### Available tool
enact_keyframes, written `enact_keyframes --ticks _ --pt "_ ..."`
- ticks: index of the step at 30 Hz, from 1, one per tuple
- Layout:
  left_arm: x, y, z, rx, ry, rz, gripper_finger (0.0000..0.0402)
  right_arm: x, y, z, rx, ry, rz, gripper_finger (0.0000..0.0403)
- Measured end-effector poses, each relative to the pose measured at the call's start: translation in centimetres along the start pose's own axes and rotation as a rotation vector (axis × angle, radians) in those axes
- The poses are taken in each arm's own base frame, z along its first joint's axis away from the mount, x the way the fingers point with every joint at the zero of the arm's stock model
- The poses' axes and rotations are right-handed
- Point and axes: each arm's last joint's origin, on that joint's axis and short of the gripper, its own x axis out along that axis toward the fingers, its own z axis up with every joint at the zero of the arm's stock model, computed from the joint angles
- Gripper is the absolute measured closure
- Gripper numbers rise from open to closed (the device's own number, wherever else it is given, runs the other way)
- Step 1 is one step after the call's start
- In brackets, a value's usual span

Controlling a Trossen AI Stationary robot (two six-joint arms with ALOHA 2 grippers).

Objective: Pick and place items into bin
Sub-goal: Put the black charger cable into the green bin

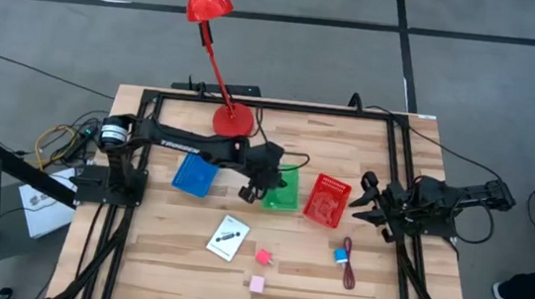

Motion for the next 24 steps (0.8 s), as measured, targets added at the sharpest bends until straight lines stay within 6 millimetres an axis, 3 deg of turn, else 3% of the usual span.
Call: enact_keyframes --ticks 4,7,10,13,17,24 --pt "-1.1 -0.1 1.3 0.068 0.125 0.108 0.0328 0.0 0.0 -0.1 0.002 0.015 -0.003 0.0284" --pt "-1.8 0.0 2.5 0.126 0.108 0.136 0.0328 0.0 0.0 -0.2 0.002 0.02 -0.004 0.0284" --pt "-2.2 -0.4 3.5 0.308 0.086 0.129 0.0328 0.0 0.0 -0.2 0.002 0.02 -0.004 0.0284" --pt "-0.7 -1.4 3.2 0.496 0.161 0.096 0.0328 0.0 0.0 -0.2 0.002 0.02 -0.003 0.0284" --pt "1.0 -2.1 3.4 0.53 0.126 0.052 0.0328 0.0 0.0 -0.2 0.002 0.022 -0.004 0.0284" --pt "1.6 -3.1 4.1 0.666 0.069 0.022 0.0328 0.0 0.0 -0.2 0.003 0.025 -0.004 0.0284"
